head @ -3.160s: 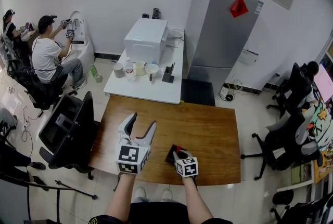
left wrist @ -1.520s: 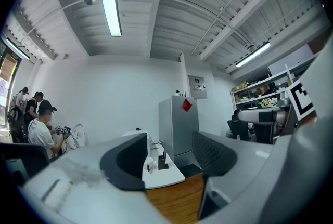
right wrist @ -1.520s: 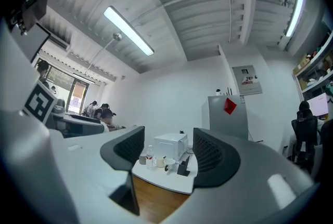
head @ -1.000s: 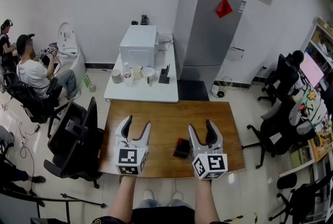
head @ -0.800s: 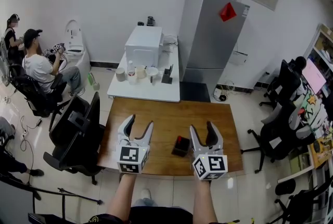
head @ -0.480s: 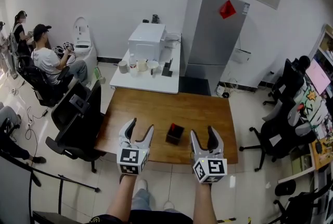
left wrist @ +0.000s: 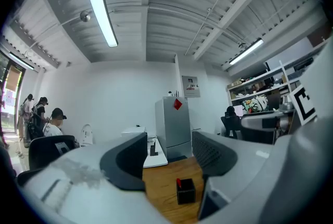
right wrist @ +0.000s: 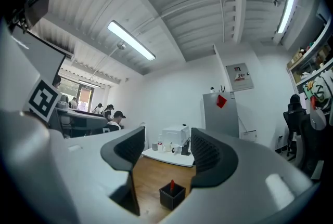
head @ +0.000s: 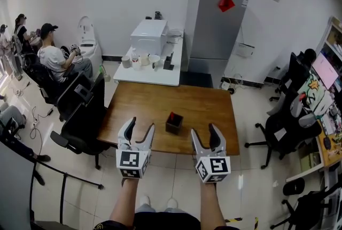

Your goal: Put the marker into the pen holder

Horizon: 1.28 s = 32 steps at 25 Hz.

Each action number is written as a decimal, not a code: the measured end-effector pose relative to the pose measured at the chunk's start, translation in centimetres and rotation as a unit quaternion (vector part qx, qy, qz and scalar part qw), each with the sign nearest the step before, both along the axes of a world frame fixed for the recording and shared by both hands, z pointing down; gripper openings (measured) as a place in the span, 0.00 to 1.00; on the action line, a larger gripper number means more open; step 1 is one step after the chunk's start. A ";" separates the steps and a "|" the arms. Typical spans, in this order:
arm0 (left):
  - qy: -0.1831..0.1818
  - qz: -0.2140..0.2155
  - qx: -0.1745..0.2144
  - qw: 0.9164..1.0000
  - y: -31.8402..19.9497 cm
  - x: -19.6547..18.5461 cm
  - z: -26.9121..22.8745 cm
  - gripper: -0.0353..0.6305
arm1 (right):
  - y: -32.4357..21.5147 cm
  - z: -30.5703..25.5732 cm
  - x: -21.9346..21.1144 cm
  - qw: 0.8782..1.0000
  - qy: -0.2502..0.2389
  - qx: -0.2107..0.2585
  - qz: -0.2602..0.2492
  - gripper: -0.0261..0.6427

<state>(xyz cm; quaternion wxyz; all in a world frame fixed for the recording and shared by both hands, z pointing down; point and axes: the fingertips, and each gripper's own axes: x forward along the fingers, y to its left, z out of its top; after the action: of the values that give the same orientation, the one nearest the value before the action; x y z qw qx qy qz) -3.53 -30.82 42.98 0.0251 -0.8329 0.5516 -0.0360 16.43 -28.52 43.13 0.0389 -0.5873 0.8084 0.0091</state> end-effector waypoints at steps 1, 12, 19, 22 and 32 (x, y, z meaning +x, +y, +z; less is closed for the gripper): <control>-0.001 0.001 0.003 1.000 0.2 -0.1 -0.3 0.46 | 0.1 -0.3 -0.2 1.000 0.000 0.002 0.000 0.46; -0.003 -0.004 0.007 1.000 1.5 -3.5 -0.8 0.46 | 0.7 -0.6 -4.7 1.000 0.010 -0.001 -0.011 0.41; -0.001 -0.019 0.006 1.000 1.5 -7.0 -1.1 0.46 | 0.1 -1.2 -7.8 1.000 0.021 0.004 -0.022 0.41; 0.006 -0.030 0.003 1.000 1.3 -8.6 -1.2 0.46 | -0.1 -0.9 -9.2 0.999 0.025 0.003 -0.032 0.41; 0.013 -0.013 0.007 1.000 0.9 -8.8 -1.0 0.46 | 0.0 -0.4 -9.4 0.999 0.032 -0.014 -0.013 0.41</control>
<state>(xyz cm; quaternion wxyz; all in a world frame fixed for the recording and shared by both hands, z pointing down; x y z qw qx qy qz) -12.33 -29.89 41.97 0.0228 -0.8259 0.5629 -0.0216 7.01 -28.50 42.77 0.0048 -0.5763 0.8170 0.0167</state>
